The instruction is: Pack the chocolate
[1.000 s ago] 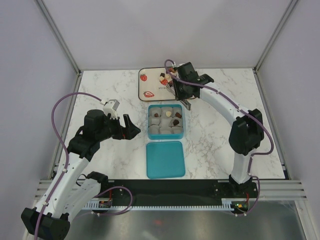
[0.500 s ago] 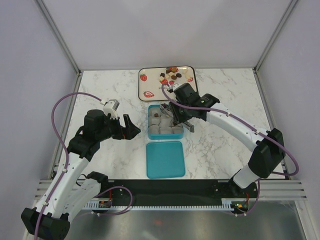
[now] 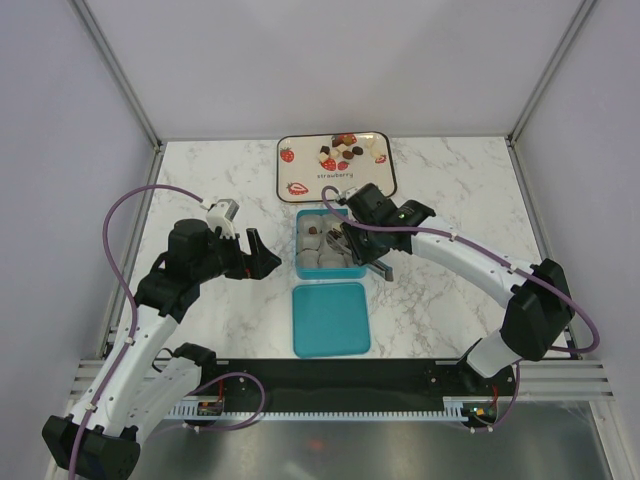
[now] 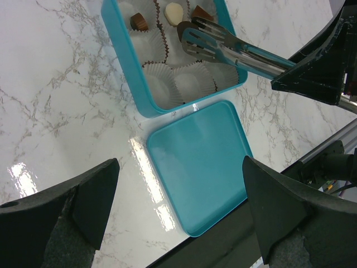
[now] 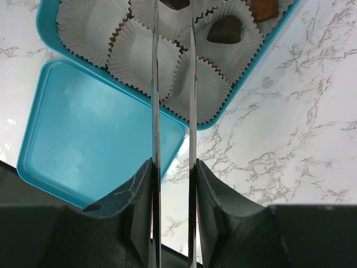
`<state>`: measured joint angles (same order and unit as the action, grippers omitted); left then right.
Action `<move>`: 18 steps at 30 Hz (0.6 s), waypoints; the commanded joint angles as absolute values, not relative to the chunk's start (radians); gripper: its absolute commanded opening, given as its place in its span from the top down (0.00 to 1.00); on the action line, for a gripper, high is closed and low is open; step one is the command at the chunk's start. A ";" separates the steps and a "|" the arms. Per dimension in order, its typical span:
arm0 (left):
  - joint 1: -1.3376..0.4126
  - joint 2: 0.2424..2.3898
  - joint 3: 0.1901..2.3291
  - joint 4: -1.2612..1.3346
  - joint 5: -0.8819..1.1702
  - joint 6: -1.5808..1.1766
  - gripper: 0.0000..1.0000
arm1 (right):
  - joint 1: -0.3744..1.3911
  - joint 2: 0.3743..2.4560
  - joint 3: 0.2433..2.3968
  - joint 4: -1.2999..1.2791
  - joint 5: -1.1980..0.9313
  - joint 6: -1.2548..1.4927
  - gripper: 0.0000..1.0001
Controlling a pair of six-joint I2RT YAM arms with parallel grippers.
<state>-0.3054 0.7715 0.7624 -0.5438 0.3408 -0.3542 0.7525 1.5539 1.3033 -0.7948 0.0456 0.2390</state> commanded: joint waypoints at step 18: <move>-0.307 0.765 0.761 -0.534 0.341 -0.330 0.00 | 0.781 1.559 1.365 -0.798 0.069 0.256 0.56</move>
